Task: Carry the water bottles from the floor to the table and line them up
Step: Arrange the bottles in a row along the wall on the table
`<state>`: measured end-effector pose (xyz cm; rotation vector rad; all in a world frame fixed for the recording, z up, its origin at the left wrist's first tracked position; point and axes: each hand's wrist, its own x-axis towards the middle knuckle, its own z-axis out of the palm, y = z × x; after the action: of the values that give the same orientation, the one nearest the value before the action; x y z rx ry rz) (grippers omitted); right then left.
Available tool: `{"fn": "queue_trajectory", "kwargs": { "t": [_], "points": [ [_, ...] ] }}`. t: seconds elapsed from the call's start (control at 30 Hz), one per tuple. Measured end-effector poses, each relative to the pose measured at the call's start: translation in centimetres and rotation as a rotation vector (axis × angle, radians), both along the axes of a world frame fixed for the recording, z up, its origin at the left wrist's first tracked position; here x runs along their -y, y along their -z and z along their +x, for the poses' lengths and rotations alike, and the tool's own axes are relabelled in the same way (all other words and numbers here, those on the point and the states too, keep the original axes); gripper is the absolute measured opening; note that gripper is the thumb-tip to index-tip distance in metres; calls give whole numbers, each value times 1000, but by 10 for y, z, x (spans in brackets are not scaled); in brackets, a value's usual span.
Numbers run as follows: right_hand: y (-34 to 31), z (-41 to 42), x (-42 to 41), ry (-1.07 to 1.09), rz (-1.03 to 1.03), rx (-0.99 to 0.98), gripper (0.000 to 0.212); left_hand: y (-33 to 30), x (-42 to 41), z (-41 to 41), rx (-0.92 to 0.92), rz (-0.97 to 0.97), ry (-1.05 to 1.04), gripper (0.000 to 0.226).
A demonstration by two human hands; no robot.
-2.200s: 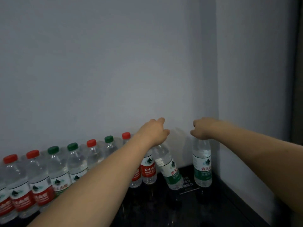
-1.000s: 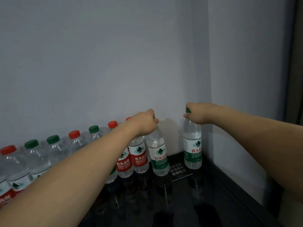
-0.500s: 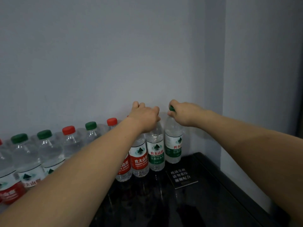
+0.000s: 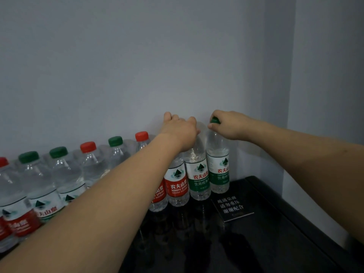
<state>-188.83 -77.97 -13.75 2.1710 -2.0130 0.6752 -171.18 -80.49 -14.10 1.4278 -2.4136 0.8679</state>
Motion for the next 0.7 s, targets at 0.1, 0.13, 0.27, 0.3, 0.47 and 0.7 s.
{"fn": "queue_trajectory", "kwargs": {
  "t": [0.1, 0.13, 0.27, 0.3, 0.47, 0.7],
  "points": [
    [-2, 3, 2, -20, -17, 1, 32, 2, 2, -1, -12, -6, 9, 27],
    [-1, 4, 3, -20, -31, 7, 34, 2, 3, -2, -17, -10, 12, 26],
    [4, 7, 5, 30, -67, -25, 40, 3, 3, -2, -18, -29, 20, 26],
    [6, 8, 6, 41, -69, -36, 42, 4, 3, -1, -16, -36, 21, 26],
    [9, 9, 7, 65, -48, -36, 48, 4, 2, -2, -9, -47, 7, 26],
    [11, 9, 7, 66, -27, -7, 50, 7, -4, -2, -46, -36, 13, 23]
  ]
}}
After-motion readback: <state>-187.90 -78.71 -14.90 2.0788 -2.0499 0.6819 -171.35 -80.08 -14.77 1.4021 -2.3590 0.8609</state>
